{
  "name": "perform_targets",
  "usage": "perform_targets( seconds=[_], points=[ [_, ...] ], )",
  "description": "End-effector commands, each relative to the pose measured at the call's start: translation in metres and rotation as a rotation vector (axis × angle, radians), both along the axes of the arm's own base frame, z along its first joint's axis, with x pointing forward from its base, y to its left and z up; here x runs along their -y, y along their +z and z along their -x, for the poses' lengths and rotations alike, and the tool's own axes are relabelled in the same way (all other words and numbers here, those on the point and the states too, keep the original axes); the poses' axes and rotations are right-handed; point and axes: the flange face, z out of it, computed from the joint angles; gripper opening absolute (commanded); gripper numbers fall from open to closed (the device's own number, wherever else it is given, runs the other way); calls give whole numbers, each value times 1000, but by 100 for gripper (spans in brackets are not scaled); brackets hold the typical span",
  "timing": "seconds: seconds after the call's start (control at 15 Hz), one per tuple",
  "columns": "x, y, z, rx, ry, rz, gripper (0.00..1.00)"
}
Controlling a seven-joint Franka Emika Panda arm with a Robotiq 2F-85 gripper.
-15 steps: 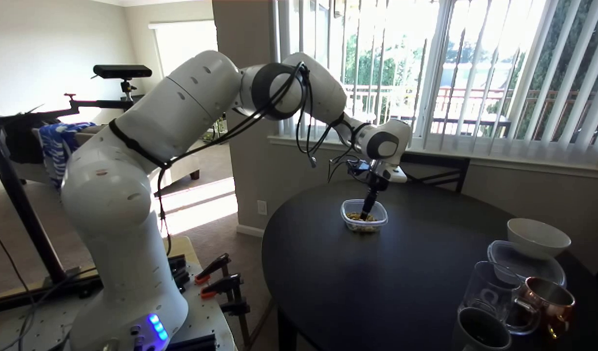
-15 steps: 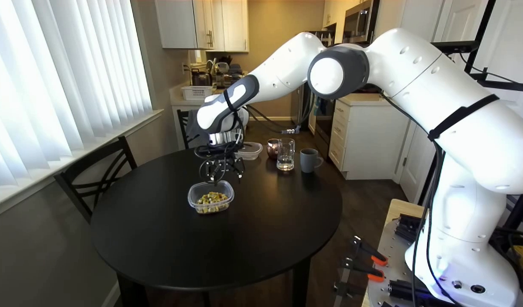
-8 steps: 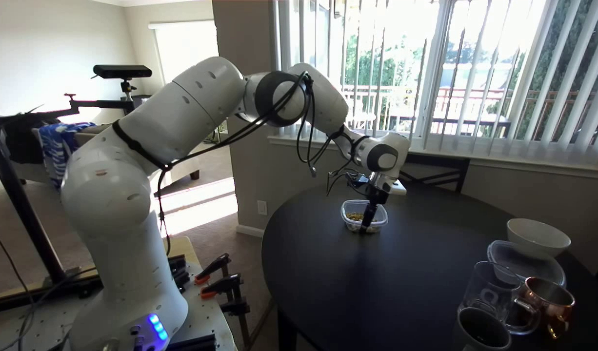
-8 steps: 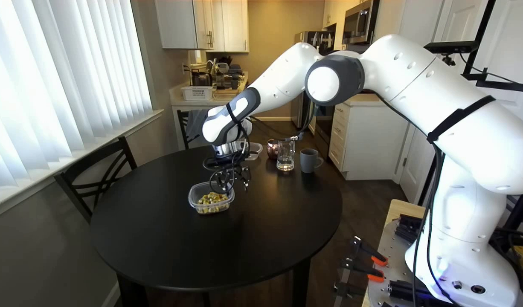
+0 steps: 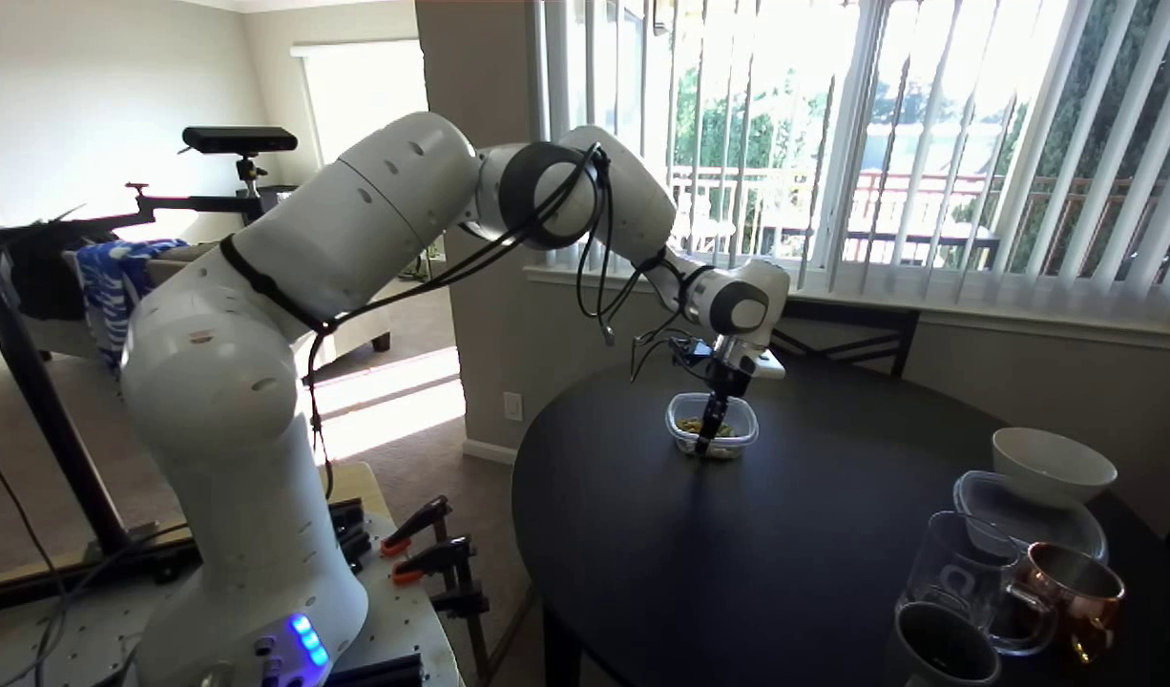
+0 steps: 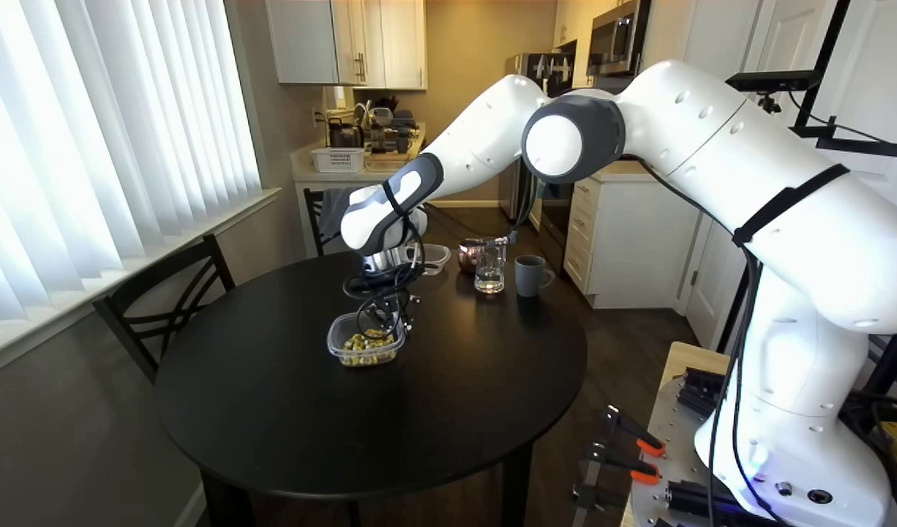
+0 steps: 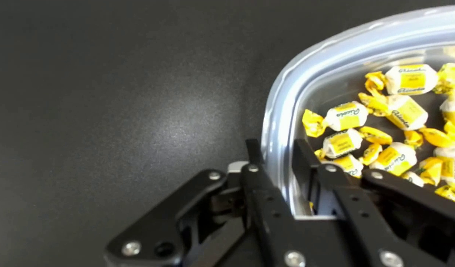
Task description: Lift the lunch box and pour the sweets on the table
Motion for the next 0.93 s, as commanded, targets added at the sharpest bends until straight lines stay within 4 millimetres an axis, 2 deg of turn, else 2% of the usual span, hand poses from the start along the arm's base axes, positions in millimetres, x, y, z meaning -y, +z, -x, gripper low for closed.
perform_targets(
  seconds=[0.0,0.13,0.33,0.6,0.87],
  points=[
    [2,9,2,24,19,4,2],
    [5,24,1,45,-3,24,4],
    [7,52,-1,91,-32,76,0],
    [10,88,-3,107,-93,284,1],
    [-5,122,0,62,-116,511,1]
  ],
)
